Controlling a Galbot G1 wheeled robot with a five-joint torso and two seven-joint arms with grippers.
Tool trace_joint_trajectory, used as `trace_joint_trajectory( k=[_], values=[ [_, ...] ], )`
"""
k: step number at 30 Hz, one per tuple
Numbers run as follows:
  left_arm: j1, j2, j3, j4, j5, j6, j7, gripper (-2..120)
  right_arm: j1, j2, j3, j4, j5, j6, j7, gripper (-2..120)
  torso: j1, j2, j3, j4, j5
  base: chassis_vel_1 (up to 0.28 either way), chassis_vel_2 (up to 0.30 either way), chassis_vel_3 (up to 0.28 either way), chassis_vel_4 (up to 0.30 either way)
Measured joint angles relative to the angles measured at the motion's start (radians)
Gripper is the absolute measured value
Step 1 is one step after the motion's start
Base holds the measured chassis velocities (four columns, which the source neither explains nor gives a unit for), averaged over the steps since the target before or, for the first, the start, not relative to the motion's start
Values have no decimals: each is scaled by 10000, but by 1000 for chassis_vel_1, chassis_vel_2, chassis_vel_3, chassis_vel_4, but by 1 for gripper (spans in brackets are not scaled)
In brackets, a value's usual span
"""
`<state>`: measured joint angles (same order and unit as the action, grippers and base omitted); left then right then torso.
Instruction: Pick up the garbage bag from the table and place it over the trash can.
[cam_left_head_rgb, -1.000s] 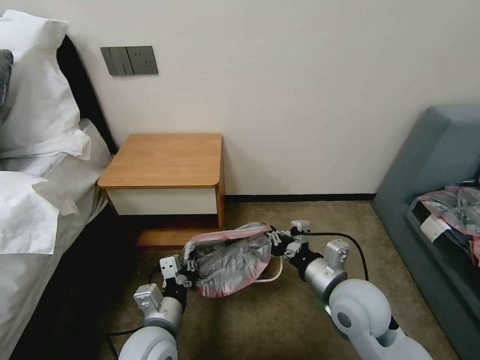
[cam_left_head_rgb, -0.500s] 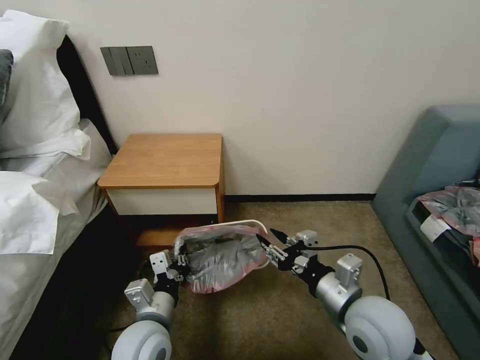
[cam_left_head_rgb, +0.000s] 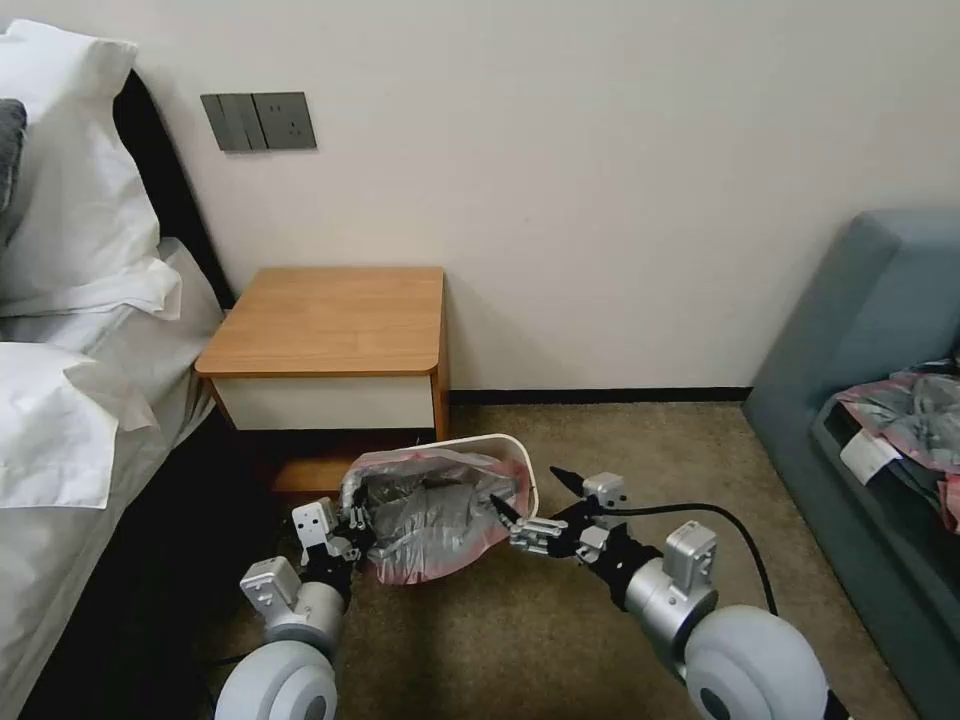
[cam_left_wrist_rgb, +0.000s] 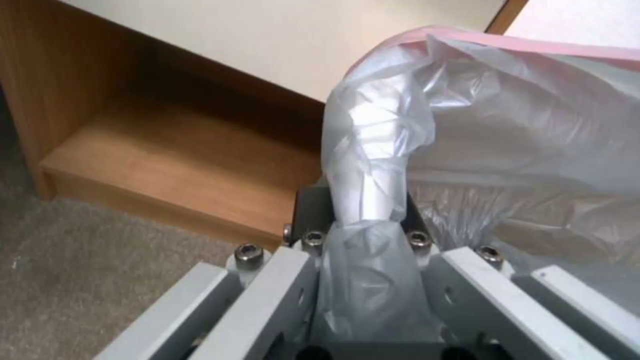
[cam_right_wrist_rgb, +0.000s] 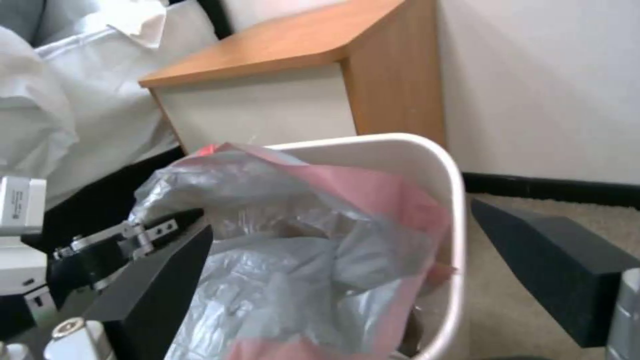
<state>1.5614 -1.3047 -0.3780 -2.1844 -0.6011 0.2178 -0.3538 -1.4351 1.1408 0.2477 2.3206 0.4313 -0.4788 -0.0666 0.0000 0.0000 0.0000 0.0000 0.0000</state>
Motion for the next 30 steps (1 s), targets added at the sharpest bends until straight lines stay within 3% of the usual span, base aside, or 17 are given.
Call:
trace_joint_trajectory(
  k=[9,10,16,25,30],
  values=[
    [6,24,26,-7,63,-5,117,3,636,-197,-505,-248,-947,161,-565,99,0,0,0,0,0,0,0,0,0],
    [1,33,37,-7,67,-5,149,3,883,-347,-605,-431,-1144,163,-871,92,0,0,0,-1,0,0,0,0,0],
    [-12,75,28,-7,184,-6,328,3,1530,-760,-873,-969,-1451,202,-1039,77,0,0,1,1,1,0,0,0,0],
    [-12,104,2,90,720,-200,644,3,1893,-1314,-1173,-1043,-1901,166,-1115,72,0,0,1,0,1,0,0,0,0],
    [-35,103,11,91,779,-226,729,3,2063,-1600,-1318,-1190,-2327,180,-1201,54,0,0,1,0,1,0,0,0,0]
  ],
)
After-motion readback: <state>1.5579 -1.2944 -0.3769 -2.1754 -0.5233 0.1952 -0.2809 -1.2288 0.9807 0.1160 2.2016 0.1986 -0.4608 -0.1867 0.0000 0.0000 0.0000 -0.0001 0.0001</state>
